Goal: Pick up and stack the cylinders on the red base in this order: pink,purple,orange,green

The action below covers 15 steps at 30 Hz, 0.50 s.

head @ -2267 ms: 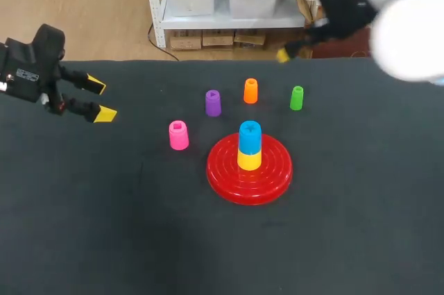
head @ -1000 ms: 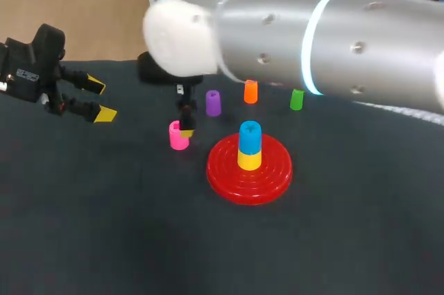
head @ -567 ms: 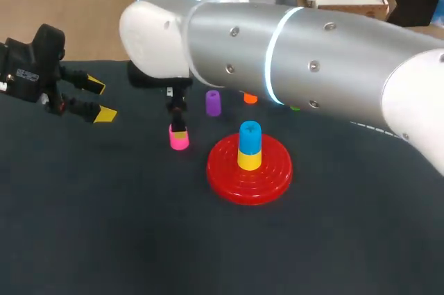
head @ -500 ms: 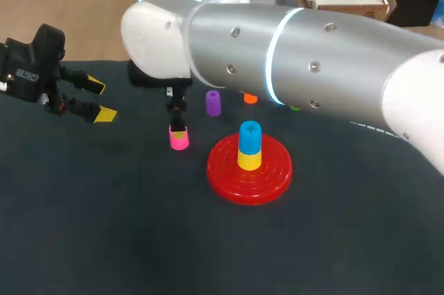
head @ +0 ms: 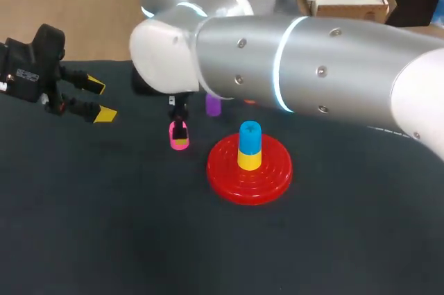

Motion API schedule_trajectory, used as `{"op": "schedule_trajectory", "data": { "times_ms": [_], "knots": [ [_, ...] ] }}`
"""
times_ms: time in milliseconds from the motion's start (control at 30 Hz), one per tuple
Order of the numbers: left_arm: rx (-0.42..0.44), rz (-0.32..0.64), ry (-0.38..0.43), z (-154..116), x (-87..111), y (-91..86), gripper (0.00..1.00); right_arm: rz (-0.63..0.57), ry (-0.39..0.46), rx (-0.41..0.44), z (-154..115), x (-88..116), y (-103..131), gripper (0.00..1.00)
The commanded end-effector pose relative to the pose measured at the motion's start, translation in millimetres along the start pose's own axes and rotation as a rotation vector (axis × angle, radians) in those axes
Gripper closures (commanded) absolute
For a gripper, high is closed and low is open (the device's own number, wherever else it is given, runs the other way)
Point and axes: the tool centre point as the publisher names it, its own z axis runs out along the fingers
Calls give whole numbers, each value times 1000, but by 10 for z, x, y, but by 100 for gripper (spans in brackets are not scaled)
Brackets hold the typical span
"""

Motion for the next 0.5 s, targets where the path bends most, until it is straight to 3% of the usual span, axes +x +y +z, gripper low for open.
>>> {"op": "schedule_trajectory", "data": {
  "times_ms": [33,267,500],
  "knots": [
    [0,3,-3,2,15,5,0,-2,1,2,22,-34,2,0],
    [0,3,-3,2,15,5,0,-5,-2,-10,50,-52,-29,0],
    [0,3,-3,2,15,5,0,6,-1,-8,53,-29,-63,18]
  ]
}}
